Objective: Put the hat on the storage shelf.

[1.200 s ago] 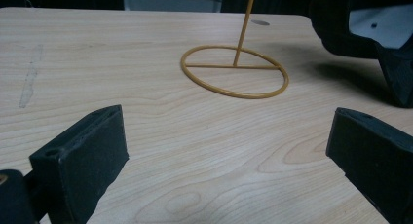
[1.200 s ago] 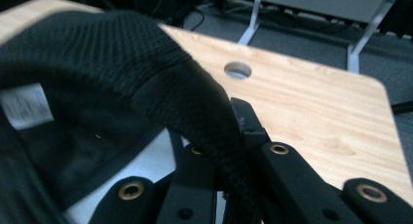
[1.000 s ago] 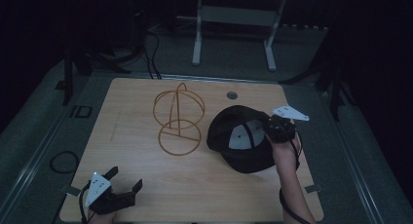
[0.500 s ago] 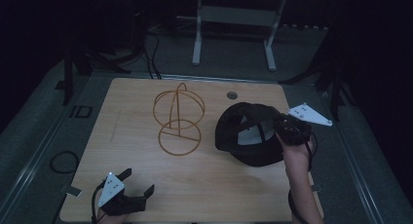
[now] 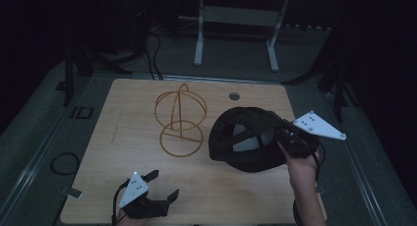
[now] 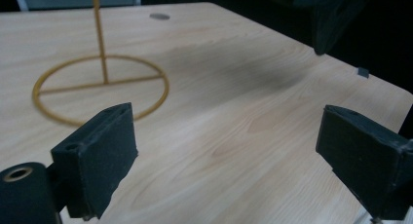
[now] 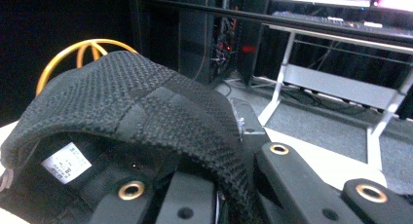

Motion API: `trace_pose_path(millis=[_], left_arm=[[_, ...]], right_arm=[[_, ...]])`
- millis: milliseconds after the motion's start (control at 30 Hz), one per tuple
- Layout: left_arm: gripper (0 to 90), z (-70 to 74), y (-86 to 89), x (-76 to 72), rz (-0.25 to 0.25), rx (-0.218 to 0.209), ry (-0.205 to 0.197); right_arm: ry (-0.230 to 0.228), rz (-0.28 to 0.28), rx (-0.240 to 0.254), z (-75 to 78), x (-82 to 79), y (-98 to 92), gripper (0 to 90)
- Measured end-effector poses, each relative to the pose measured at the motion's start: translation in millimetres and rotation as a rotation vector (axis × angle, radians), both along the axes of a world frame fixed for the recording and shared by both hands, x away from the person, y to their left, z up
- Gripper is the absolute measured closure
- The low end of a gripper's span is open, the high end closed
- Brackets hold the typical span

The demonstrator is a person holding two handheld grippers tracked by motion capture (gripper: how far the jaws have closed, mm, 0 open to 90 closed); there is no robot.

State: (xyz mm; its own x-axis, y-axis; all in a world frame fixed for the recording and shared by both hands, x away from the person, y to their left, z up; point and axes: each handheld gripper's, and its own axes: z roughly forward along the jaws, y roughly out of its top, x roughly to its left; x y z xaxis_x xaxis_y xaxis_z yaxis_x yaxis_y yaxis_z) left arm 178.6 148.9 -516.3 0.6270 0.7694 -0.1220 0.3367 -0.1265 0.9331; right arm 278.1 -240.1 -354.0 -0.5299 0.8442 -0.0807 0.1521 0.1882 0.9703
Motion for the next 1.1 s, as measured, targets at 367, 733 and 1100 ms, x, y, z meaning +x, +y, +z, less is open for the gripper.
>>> trace_pose_path(millis=[367,733,1100], left_arm=[[12.0,24.1,-37.7,6.9,-0.06,-0.043,-0.06],[15.4,43.1,-71.9,23.8,-0.055,-0.055,-0.087],[46.2,45.7,-77.9,37.7,0.011,-0.045,-0.104]], right_arm=[[-0.021,0.055,0.002,-2.4,-22.8,14.0,88.3],[-0.041,0.128,0.02,3.8,-30.2,28.8,88.3],[-0.034,0.176,0.018,-0.1,-34.2,31.5,88.2]])
